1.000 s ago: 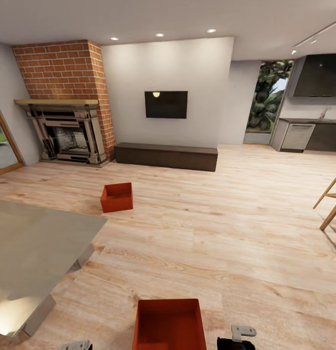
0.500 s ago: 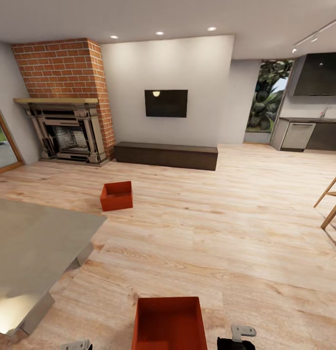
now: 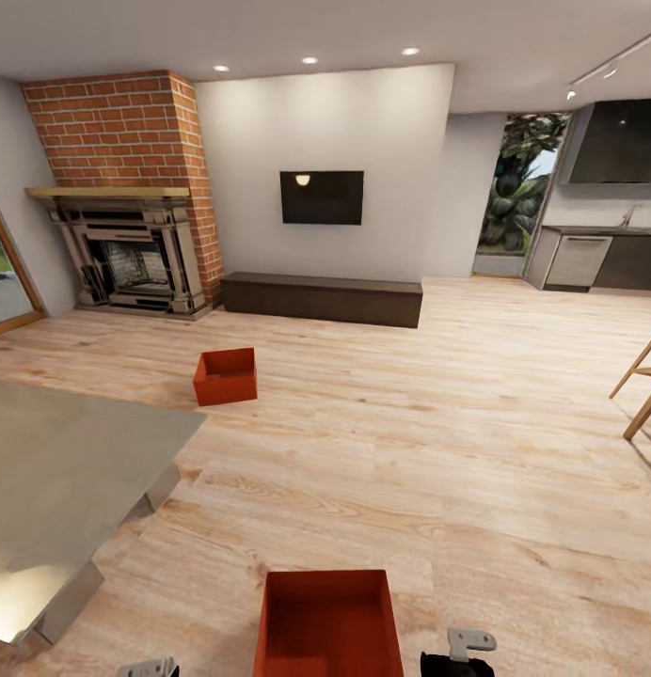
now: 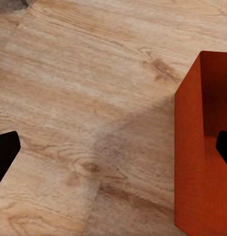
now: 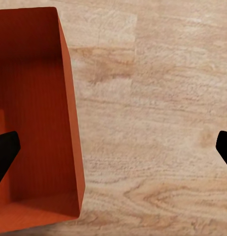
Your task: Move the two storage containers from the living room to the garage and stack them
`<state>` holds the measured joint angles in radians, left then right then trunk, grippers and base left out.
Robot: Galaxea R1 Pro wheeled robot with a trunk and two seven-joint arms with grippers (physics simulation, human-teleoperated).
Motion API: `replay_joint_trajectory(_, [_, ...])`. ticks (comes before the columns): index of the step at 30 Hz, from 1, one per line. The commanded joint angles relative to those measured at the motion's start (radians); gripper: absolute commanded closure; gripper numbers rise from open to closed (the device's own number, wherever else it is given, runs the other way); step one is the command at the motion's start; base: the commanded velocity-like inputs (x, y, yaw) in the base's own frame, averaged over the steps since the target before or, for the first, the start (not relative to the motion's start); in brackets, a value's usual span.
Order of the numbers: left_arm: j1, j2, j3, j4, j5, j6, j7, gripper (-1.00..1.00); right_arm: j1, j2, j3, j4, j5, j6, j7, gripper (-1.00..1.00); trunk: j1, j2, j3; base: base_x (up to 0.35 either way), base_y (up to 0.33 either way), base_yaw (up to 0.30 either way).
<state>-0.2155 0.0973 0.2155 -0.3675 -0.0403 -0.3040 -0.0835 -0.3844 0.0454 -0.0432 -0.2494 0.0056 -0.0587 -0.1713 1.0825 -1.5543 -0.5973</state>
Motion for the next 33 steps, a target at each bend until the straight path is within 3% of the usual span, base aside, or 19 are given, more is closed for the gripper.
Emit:
replay_joint_trajectory(1, [-0.001,-0.001,0.008,0.001,-0.004,-0.003,-0.009,-1.0,-0.001,0.001,-0.004,0.001,0.0,-0.004,-0.001,-1.0,0.004,-0.008,-0.004,0.0,0.0,0.0])
replay_joint_trajectory(33, [-0.001,-0.001,0.008,0.001,-0.004,-0.003,-0.009,-1.0,-0.001,0.0,-0.004,0.001,0.0,-0.006,-0.001,-1.0,0.012,-0.022,-0.01,0.016,-0.029,0.0])
